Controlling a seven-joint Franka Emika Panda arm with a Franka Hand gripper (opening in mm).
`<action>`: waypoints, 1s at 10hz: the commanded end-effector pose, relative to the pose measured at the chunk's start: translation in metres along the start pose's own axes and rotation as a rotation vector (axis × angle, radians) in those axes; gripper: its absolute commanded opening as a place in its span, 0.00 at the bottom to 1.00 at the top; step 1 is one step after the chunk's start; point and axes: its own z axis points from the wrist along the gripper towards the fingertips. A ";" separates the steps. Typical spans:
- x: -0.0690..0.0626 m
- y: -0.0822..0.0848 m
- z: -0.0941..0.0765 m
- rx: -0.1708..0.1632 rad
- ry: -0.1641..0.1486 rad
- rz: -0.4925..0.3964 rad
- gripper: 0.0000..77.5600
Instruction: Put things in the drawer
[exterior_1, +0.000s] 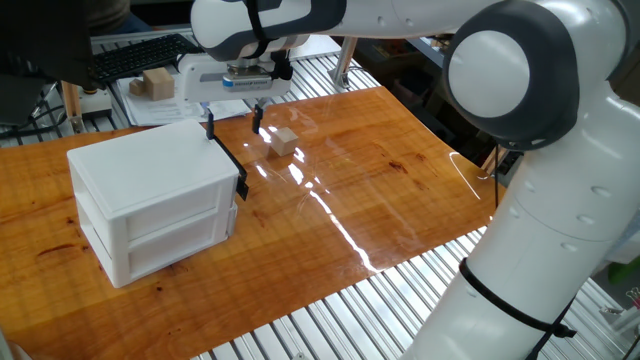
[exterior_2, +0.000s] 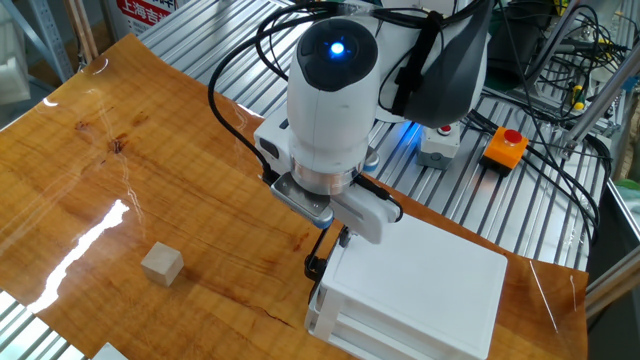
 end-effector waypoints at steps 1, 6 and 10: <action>-0.014 -0.014 0.012 -0.003 0.003 -0.038 1.00; -0.015 -0.018 0.011 -0.004 0.003 -0.041 1.00; -0.018 -0.022 0.014 -0.006 0.004 -0.054 1.00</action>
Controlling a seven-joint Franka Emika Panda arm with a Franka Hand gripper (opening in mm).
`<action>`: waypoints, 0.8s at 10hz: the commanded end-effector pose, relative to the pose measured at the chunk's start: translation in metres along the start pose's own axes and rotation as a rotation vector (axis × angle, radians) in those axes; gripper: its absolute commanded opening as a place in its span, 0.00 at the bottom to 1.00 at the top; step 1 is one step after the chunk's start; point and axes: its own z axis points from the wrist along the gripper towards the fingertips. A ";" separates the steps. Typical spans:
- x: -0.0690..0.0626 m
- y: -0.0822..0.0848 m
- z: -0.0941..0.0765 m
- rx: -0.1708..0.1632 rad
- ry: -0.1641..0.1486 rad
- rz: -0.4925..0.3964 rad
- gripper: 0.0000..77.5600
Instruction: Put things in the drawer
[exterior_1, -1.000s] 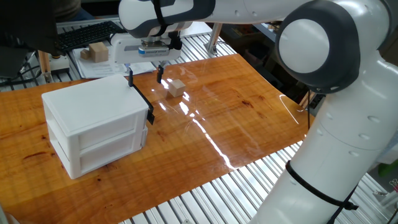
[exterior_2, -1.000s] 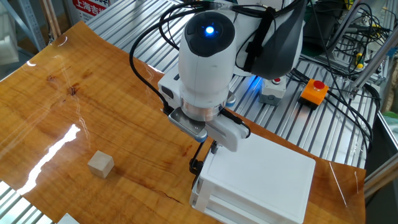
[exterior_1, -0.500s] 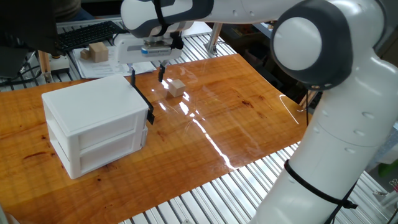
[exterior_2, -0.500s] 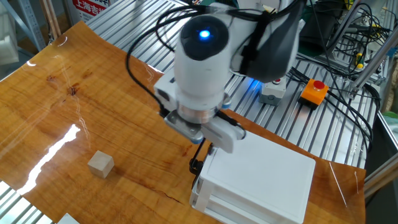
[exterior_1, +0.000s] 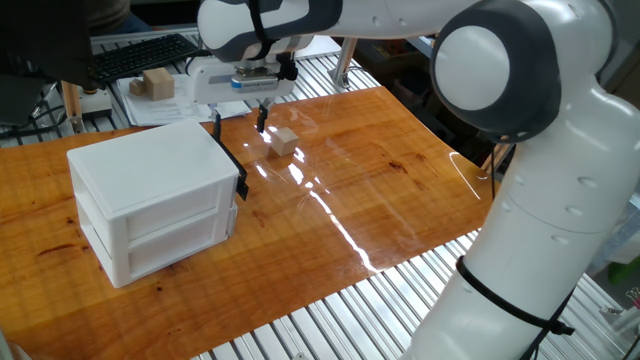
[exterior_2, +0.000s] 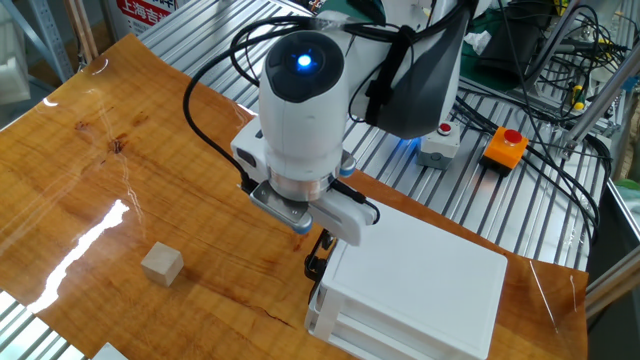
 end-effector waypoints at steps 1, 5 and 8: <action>-0.002 -0.003 0.005 -0.003 -0.003 -0.007 1.00; 0.001 -0.006 0.018 -0.007 -0.008 -0.010 1.00; 0.004 -0.006 0.026 -0.008 -0.008 -0.005 1.00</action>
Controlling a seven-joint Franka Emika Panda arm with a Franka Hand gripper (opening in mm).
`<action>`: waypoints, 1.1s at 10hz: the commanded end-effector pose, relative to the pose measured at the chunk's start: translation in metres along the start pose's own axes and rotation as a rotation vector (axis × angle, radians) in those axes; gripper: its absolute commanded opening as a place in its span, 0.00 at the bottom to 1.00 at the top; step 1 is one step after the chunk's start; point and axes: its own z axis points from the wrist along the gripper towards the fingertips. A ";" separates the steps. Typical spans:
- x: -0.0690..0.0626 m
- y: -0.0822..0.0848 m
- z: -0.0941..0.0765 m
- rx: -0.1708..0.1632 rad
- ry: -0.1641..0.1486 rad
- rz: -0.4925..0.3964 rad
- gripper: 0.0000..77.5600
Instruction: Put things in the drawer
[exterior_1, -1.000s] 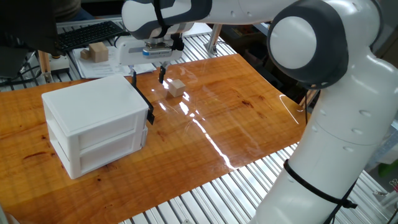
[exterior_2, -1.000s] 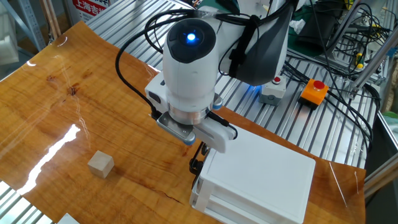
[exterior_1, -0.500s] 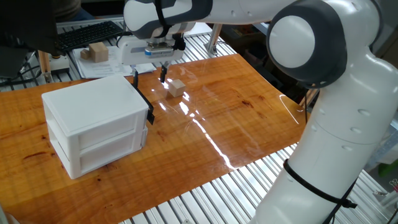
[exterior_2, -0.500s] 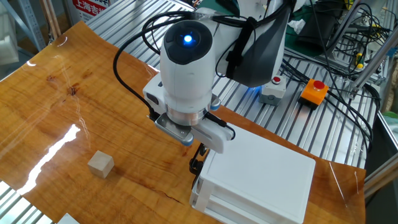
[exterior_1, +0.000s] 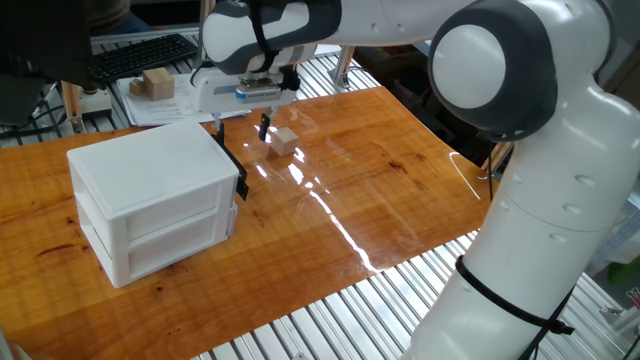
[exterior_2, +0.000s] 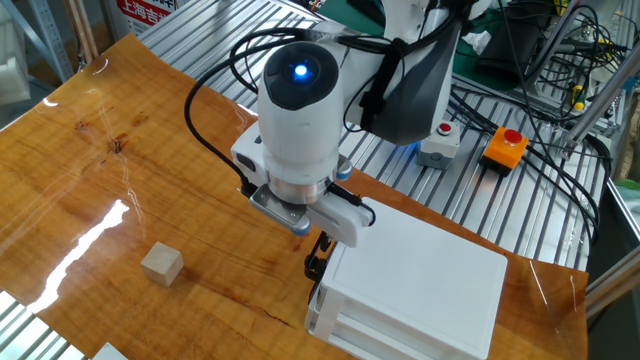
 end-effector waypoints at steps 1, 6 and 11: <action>0.003 0.000 0.009 -0.002 -0.004 0.005 1.00; 0.001 -0.006 0.018 0.003 -0.008 -0.002 1.00; -0.001 -0.010 0.019 0.018 -0.009 0.002 1.00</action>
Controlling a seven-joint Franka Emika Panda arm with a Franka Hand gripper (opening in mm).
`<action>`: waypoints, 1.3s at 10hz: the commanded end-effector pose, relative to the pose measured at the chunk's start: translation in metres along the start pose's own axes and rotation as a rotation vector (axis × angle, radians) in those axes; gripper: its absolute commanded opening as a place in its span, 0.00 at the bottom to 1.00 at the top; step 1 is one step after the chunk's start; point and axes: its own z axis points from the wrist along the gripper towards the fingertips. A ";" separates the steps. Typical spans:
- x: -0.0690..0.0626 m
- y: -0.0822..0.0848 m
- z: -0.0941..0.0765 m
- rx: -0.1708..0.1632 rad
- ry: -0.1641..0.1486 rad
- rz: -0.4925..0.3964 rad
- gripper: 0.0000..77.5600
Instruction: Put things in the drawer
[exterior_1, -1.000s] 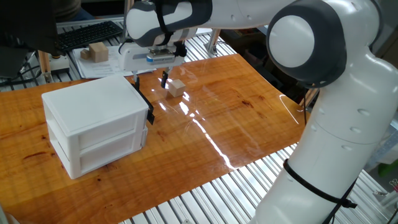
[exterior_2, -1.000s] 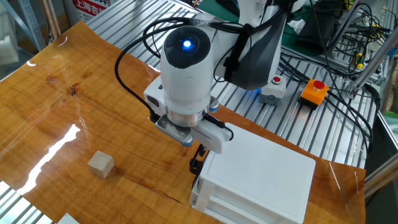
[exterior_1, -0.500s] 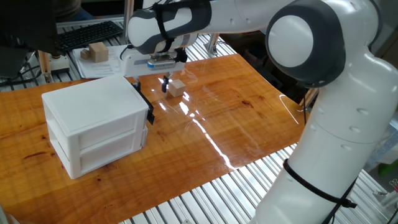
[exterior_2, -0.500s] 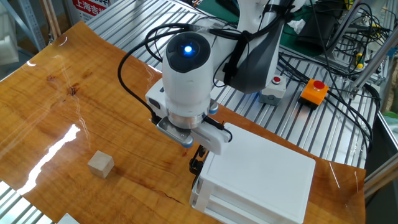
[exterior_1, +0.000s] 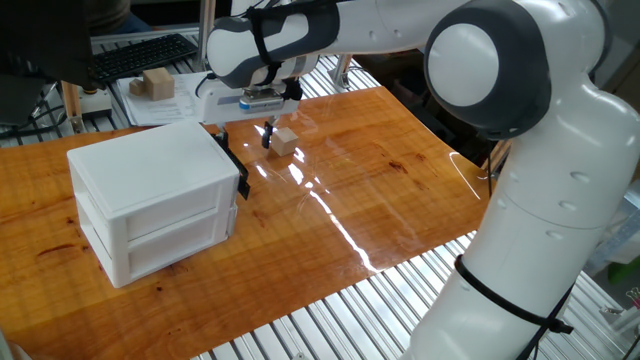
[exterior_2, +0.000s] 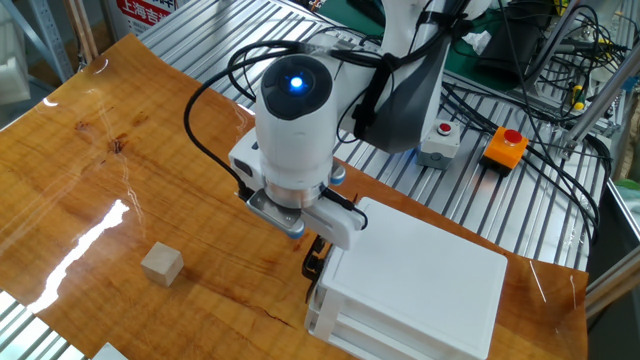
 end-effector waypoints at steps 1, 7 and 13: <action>-0.002 -0.005 -0.001 0.011 -0.007 0.001 1.00; -0.004 -0.017 -0.001 0.013 -0.010 -0.001 1.00; -0.005 -0.033 -0.003 0.019 -0.014 -0.009 1.00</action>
